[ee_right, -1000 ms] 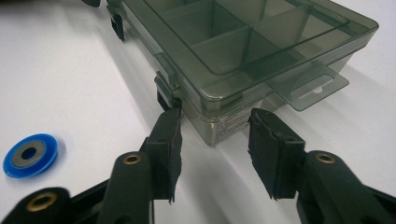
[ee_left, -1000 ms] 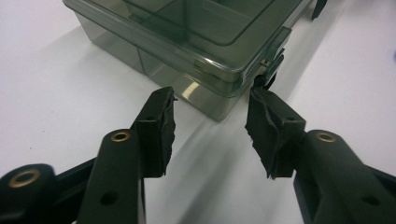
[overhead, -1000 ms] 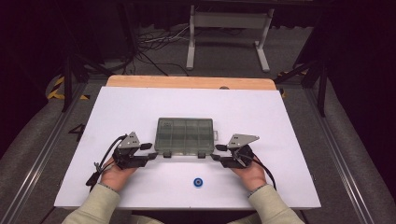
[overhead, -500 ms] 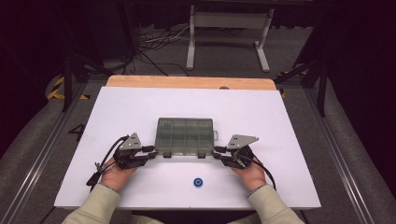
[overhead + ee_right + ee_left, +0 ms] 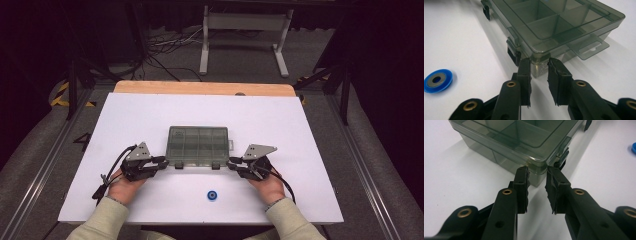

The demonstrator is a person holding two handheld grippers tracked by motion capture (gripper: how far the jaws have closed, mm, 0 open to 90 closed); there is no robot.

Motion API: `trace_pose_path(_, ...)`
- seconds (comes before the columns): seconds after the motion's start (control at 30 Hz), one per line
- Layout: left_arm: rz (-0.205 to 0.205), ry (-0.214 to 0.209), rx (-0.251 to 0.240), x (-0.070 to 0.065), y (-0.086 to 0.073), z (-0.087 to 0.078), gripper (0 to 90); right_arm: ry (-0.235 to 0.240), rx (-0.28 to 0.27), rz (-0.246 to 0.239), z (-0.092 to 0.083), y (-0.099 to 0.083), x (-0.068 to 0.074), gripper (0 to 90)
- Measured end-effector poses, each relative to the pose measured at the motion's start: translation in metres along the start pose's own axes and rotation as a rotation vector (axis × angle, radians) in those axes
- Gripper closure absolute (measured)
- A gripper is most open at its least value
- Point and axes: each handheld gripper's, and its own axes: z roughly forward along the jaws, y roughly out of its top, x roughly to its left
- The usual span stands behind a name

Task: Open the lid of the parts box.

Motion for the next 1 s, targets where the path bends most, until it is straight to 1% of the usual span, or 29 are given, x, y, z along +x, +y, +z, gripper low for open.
trace_pose_path(0.1, -0.001, 0.0, -0.001, 0.0, 0.0, 0.0, 71.3, 0.001, -0.001, 0.001, 0.0, 0.0, 0.0, 72.7)
trace_pose_path(0.2, -0.013, -0.008, -0.004, 0.0, 0.0, 0.0, 71.5, 0.002, -0.001, 0.002, 0.0, 0.0, 0.0, 72.9)
trace_pose_path(0.33, -0.011, -0.006, -0.006, 0.001, 0.0, -0.001, 72.2, 0.003, -0.006, 0.003, 0.0, 0.0, -0.001, 72.9)
trace_pose_path(0.37, -0.016, -0.012, -0.007, 0.0, 0.0, -0.001, 72.4, 0.003, -0.008, 0.003, 0.0, 0.0, -0.001, 73.0)
trace_pose_path(0.43, -0.019, -0.015, -0.007, 0.0, 0.0, -0.001, 73.4, 0.004, -0.01, 0.002, -0.001, 0.0, -0.001, 74.2)
trace_pose_path(0.47, -0.01, -0.017, -0.008, 0.001, 0.0, -0.002, 74.7, 0.008, -0.014, 0.0, -0.001, 0.0, -0.001, 76.3)
trace_pose_path(0.5, -0.014, -0.013, -0.017, 0.001, 0.0, -0.002, 76.3, 0.012, -0.017, -0.001, -0.002, 0.0, -0.001, 76.9)
trace_pose_path(0.6, -0.013, -0.01, -0.016, 0.0, 0.0, -0.003, 76.9, 0.006, -0.029, -0.004, -0.003, 0.0, -0.001, 78.2)
trace_pose_path(0.63, -0.005, -0.006, -0.017, 0.001, 0.001, -0.003, 77.7, 0.012, -0.038, -0.006, -0.004, 0.0, -0.001, 80.9)
trace_pose_path(0.67, -0.011, -0.016, -0.022, 0.0, 0.001, -0.004, 78.6, 0.015, -0.046, -0.007, -0.005, 0.001, -0.001, 81.0)
trace_pose_path(0.7, -0.009, -0.018, -0.041, 0.0, 0.001, -0.006, 79.6, 0.013, -0.054, -0.007, -0.007, 0.002, -0.001, 81.0)
trace_pose_path(0.73, -0.011, -0.02, -0.05, 0.0, 0.001, -0.006, 81.1, 0.011, -0.064, -0.003, -0.008, 0.002, -0.001, 81.1)
trace_pose_path(0.87, -0.002, -0.018, -0.083, -0.002, 0.005, -0.007, 81.1, 0.015, -0.086, 0.008, -0.011, 0.003, -0.003, 81.6)
trace_pose_path(1.0, -0.006, -0.019, -0.122, -0.002, 0.007, -0.008, 80.0, 0.017, -0.11, 0.012, -0.012, 0.004, -0.003, 81.6)
